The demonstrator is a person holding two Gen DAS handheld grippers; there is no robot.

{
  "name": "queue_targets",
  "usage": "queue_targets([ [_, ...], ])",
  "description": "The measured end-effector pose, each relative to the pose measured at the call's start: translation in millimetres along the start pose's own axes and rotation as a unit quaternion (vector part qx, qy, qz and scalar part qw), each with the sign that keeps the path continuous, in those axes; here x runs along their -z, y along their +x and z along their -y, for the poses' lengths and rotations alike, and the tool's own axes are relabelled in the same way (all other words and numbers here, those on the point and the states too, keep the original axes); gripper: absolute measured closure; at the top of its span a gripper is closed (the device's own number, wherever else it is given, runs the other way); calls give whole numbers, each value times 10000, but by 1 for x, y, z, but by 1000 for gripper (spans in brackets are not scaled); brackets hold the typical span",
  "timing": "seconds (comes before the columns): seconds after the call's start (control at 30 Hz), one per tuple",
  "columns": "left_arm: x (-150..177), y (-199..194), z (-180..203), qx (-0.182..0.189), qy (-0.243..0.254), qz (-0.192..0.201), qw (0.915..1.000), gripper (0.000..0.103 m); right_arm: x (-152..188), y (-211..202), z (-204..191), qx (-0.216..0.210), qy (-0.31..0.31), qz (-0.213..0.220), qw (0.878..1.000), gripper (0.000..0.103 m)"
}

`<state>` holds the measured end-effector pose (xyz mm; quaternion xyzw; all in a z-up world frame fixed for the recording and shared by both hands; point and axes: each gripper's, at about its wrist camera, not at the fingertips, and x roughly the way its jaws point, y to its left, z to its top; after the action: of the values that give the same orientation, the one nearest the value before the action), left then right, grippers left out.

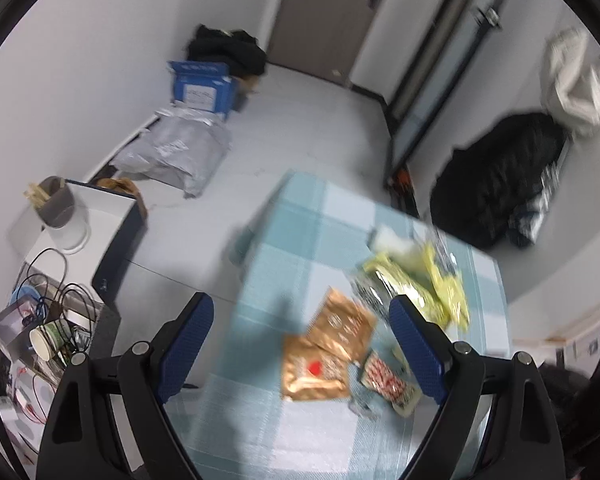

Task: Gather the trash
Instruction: 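Grasp the white plastic tube with the right gripper, then grasp the red-checked packet with the left gripper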

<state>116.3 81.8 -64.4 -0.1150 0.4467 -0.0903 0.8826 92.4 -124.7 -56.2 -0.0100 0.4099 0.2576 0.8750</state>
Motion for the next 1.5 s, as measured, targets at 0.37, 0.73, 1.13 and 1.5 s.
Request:
queue_targets([
  [0.37,27,20,53,333,823,-649,9939,16,20,-43,39,393,401,386,9977,91],
  [0.73,35,52,105,471,1239,-1010,9860,18,35,-67,76,542,731,619,9939,91],
  [1.13,42,87,118,192,1348,-1509,9791,57,40,-84,107,613,1111,813,9886,91],
  [1.5,44,88,114,298,997,-1584,9819,79,43,-93,111,571,1183,900,9872,91],
])
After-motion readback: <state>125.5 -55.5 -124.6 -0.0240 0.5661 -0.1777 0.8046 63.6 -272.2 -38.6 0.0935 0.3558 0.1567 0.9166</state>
